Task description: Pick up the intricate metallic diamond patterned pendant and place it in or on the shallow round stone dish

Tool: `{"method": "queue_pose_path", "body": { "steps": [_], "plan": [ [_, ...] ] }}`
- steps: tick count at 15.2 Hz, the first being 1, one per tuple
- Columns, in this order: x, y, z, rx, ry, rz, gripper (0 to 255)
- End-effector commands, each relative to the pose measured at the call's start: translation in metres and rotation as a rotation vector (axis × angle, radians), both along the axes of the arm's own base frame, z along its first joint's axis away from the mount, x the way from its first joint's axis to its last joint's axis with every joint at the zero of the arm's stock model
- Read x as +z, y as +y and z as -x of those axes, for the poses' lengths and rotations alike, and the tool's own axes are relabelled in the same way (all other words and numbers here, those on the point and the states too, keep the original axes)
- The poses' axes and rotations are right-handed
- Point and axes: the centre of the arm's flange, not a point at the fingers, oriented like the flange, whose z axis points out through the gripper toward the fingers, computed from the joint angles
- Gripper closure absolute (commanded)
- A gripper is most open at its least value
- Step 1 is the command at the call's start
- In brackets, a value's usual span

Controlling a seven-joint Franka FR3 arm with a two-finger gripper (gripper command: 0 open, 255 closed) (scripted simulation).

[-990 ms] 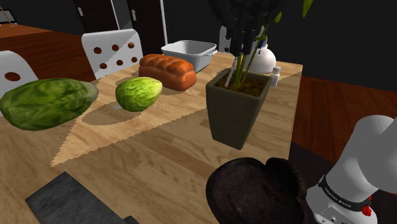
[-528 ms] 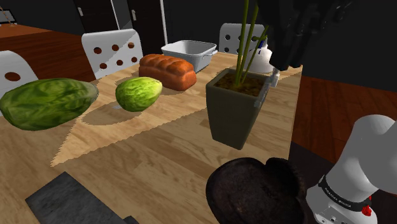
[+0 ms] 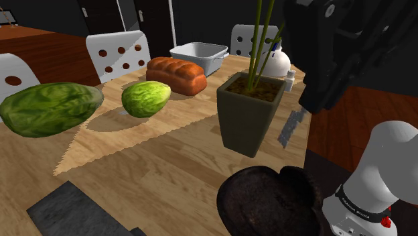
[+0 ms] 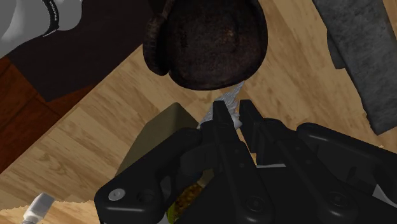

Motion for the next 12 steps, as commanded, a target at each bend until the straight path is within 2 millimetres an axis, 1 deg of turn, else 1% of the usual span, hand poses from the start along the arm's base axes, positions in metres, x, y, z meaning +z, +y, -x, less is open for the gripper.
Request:
{"method": "queue_pose_path", "body": {
  "steps": [1,12],
  "plan": [
    [-0.011,0.0,0.0,0.0,0.0,-0.001,255],
    [-0.069,0.0,0.0,0.0,0.0,-0.001,255]
  ]
}}
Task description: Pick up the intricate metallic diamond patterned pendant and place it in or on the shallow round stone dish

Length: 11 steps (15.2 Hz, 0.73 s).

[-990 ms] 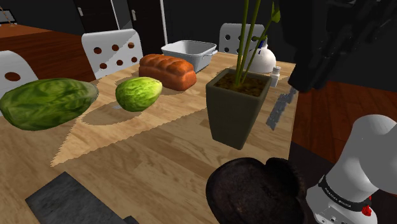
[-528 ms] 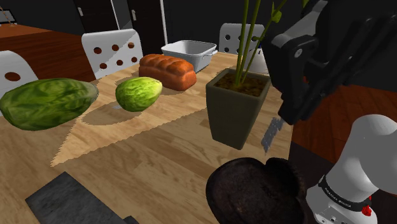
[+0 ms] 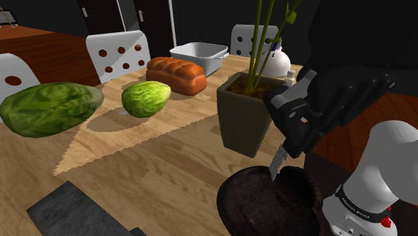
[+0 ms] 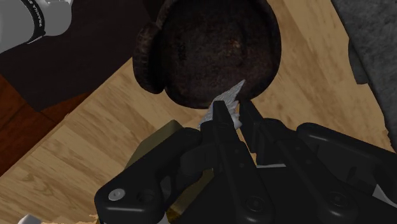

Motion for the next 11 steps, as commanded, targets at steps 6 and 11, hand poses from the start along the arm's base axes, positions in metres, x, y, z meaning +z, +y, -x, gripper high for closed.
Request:
{"method": "queue_pose_path", "body": {
  "steps": [6,11],
  "plan": [
    [-0.025,-0.001,0.0,0.0,0.0,0.0,255],
    [-0.025,0.0,0.0,0.0,0.0,0.0,255]
  ]
}}
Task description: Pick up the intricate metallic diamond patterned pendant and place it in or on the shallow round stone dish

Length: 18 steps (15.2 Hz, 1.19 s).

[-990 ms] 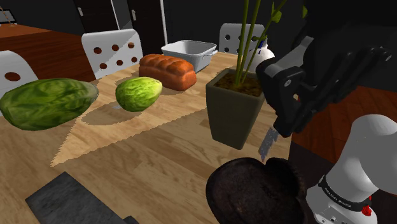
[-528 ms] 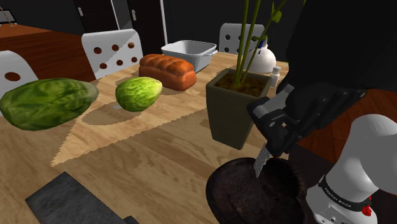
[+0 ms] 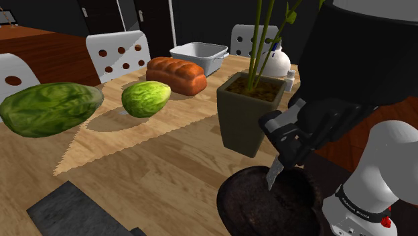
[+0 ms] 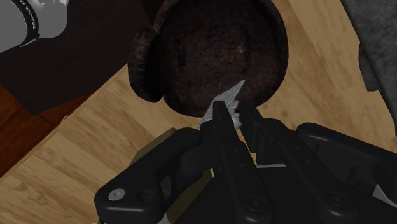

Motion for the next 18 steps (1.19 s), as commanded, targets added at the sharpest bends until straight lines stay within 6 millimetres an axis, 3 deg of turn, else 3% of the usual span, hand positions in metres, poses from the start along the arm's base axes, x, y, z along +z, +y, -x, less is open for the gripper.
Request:
{"method": "queue_pose_path", "body": {
  "steps": [1,2,7,11,18],
  "plan": [
    [0.0,0.0,0.0,0.0,0.0,0.0,255],
    [0.0,0.0,0.0,0.0,0.0,0.0,0],
    [0.0,0.0,0.0,0.0,0.0,0.0,0],
    [0.049,0.004,0.006,0.0,0.0,0.0,0],
    [0.049,0.004,0.006,0.0,0.0,0.0,0]
  ]
}}
